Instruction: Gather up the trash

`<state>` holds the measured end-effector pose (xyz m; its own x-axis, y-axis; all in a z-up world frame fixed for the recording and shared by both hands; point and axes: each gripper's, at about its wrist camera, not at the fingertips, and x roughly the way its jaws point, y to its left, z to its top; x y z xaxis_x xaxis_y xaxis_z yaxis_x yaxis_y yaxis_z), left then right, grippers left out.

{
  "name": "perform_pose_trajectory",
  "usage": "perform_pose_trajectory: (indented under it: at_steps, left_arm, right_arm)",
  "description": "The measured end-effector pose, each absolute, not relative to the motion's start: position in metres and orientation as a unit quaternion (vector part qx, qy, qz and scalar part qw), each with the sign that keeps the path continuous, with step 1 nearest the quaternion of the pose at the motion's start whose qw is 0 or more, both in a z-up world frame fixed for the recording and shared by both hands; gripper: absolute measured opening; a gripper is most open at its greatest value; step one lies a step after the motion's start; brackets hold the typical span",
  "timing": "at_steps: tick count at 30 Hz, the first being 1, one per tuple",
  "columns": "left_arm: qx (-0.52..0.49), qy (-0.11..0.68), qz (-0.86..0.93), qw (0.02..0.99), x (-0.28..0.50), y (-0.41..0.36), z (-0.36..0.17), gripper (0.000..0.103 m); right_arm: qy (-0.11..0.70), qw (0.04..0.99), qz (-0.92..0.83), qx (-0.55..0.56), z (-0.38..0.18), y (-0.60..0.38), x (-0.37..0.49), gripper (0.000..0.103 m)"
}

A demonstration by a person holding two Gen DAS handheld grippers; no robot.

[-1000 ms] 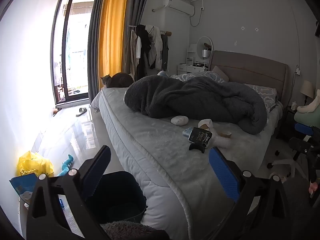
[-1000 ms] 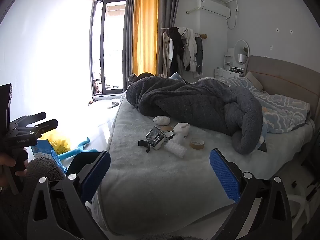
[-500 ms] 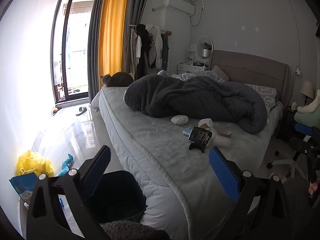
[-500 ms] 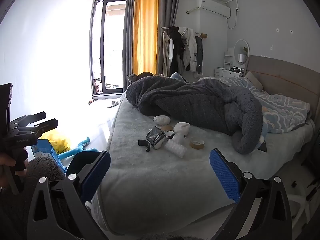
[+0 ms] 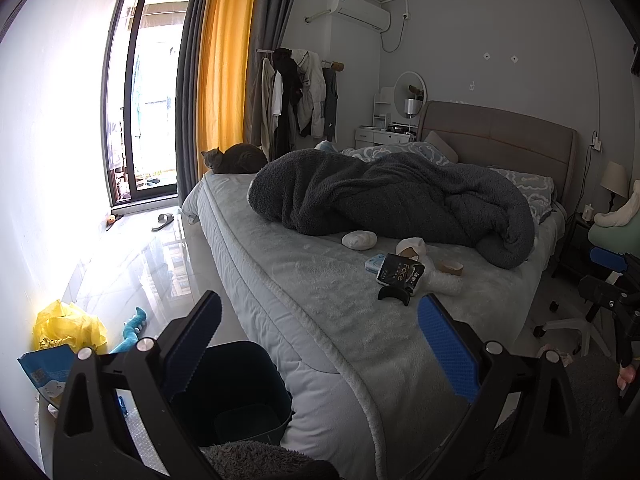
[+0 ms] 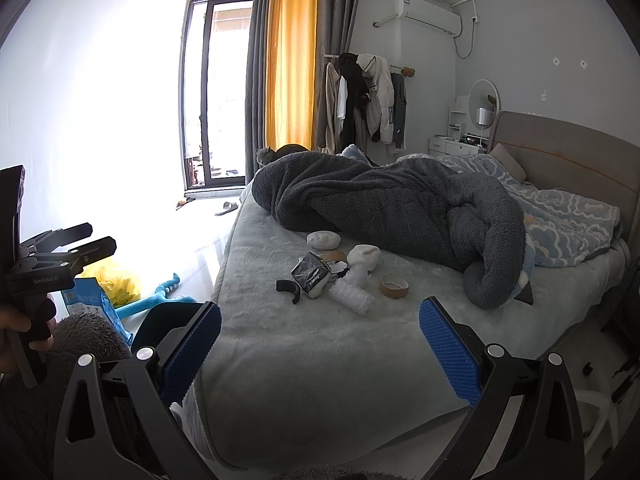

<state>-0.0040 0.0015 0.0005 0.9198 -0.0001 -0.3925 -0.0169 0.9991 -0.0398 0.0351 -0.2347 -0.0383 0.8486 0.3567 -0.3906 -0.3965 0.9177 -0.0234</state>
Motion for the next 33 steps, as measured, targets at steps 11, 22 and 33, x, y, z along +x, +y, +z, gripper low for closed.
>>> perform_pose_trajectory:
  at_steps: [11,22,33]
  left_arm:
    - [-0.021,0.203,0.004,0.979,-0.0001,0.0,0.0,0.1]
    - [-0.021,0.203,0.004,0.979,-0.0002,0.0001,0.0,0.1]
    - [-0.02,0.203,0.004,0.979,0.0,0.0,0.0,0.1]
  right_arm:
    - [0.193,0.96,0.196,-0.052,-0.0383,-0.2351,0.035,0.1]
    - [0.193,0.96,0.196,-0.052,-0.0383,-0.2354,0.0349,0.1]
    - [0.193,0.96,0.196,-0.051,-0.038,-0.2358,0.0349,0.1]
